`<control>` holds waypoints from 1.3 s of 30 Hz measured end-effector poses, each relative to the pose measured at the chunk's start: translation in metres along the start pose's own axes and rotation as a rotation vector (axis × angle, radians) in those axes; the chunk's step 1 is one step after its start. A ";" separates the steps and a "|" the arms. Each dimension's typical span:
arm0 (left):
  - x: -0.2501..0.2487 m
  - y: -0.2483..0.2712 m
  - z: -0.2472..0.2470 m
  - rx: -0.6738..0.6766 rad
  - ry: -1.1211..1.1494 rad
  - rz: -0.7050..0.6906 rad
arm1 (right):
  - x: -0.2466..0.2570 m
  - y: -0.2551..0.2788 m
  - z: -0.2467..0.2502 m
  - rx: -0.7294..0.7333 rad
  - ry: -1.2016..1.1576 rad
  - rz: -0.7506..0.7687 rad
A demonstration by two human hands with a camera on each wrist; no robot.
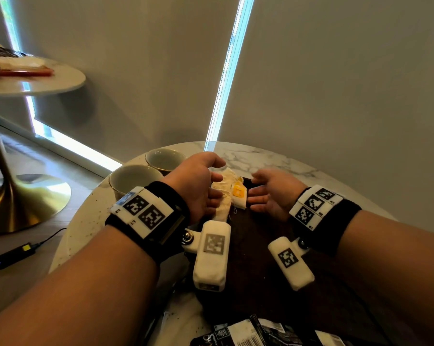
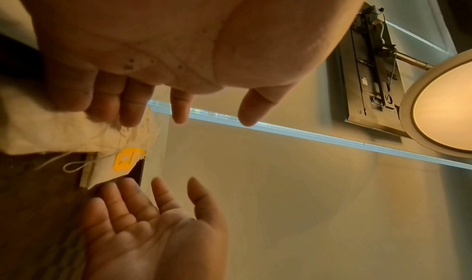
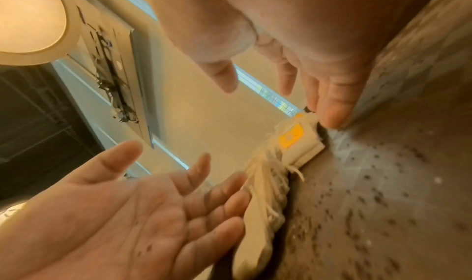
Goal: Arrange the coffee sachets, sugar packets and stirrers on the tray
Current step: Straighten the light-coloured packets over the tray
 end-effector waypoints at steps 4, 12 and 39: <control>0.000 -0.001 -0.001 -0.003 0.006 0.002 | 0.001 -0.019 0.003 -0.003 -0.161 -0.051; 0.001 -0.003 -0.002 -0.013 0.013 -0.021 | 0.010 -0.026 -0.013 0.089 -0.310 -0.034; -0.008 0.013 -0.004 0.049 0.093 -0.136 | 0.007 -0.004 0.054 -0.049 -0.017 0.037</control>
Point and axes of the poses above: each hand's wrist, its own y-axis away from the middle knuckle, its own z-axis out of the back of the hand, x = y × z, the point moved 4 cm from there along -y, towards the middle knuckle, and after that the axes turned 9 degrees about y, right-handed, at the moved point
